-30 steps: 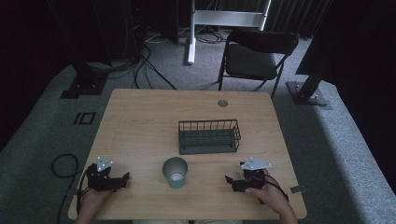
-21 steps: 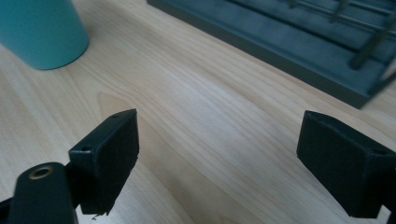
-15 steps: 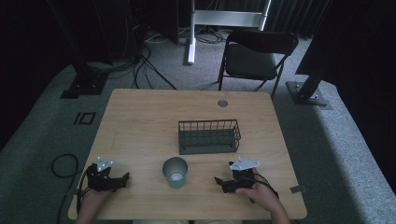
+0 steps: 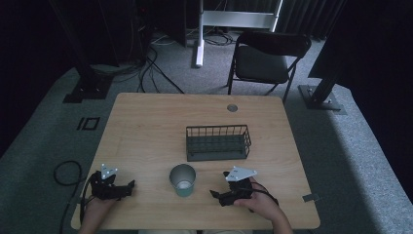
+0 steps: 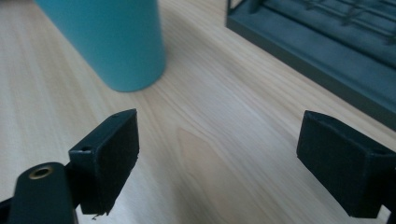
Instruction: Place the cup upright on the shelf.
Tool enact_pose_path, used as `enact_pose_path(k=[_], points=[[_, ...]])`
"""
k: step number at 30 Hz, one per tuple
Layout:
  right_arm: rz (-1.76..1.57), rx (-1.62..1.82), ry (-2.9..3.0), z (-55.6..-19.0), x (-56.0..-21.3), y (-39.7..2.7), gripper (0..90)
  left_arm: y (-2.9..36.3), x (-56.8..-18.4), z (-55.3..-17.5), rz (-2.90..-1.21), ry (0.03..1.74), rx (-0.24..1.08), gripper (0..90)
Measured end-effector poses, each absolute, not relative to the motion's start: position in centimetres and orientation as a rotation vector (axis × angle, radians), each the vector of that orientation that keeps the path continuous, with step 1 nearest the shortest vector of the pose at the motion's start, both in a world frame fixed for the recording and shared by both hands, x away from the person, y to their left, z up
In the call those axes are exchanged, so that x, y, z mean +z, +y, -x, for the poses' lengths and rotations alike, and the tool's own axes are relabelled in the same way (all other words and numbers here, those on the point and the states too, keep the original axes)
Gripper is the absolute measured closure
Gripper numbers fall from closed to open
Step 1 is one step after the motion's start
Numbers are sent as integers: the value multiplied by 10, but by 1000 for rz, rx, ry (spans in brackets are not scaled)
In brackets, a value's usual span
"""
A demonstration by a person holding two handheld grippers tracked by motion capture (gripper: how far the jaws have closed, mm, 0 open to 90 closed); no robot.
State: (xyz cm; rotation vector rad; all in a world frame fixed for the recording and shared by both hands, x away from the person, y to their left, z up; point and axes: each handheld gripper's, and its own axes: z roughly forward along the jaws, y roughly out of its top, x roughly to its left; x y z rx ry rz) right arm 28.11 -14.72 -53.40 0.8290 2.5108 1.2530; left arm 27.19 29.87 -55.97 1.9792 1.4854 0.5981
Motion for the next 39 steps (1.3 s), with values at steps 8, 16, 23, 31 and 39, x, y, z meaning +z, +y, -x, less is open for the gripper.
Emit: enact_pose_path(k=[8,16,23,31,39], points=[[-776,1284,2524,-280,-532,-130,131,299,-560,-272,-1979,1485,598,5],[-686,1316,2560,-278,-528,-107,134,299,-560,-272,-1979,1486,598,5],[-653,1377,2551,-277,-525,-95,134,299,-560,-272,-1979,1485,598,5],[-605,1416,2546,-277,-524,-81,134,299,-560,-272,-1980,1484,598,5],[-579,1479,2524,-279,-524,-67,134,299,-560,-272,-1979,1484,598,5]])
